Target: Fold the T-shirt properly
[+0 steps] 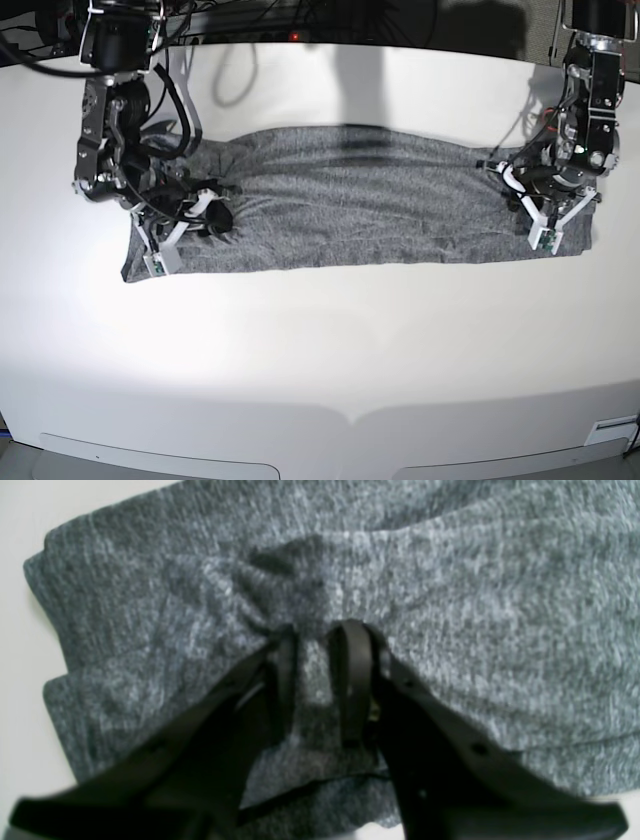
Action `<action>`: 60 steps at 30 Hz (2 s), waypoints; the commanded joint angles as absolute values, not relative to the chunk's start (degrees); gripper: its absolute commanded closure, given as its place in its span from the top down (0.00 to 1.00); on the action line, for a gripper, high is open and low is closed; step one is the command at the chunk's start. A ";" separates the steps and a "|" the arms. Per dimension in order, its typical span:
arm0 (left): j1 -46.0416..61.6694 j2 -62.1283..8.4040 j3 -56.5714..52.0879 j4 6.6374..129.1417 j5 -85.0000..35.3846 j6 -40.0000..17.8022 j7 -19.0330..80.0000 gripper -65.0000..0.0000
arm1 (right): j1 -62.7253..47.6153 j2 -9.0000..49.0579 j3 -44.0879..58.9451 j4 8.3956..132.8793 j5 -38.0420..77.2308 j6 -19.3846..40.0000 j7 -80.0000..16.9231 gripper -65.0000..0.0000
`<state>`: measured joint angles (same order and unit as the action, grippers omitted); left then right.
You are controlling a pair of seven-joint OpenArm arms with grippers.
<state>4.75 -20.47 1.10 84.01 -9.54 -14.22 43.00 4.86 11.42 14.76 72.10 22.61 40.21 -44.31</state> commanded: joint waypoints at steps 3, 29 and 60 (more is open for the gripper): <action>5.54 -21.12 1.10 83.35 -7.94 -13.69 48.31 0.24 | 7.11 11.92 14.90 72.42 21.89 39.90 -46.83 0.25; -4.05 -21.12 1.10 83.68 -7.94 -13.65 55.92 0.24 | 8.58 11.92 14.96 90.76 26.17 40.00 -52.56 0.25; -4.80 -21.15 1.10 107.35 -6.83 -13.67 58.67 0.70 | 8.58 11.90 15.00 90.76 26.17 40.00 -53.39 0.25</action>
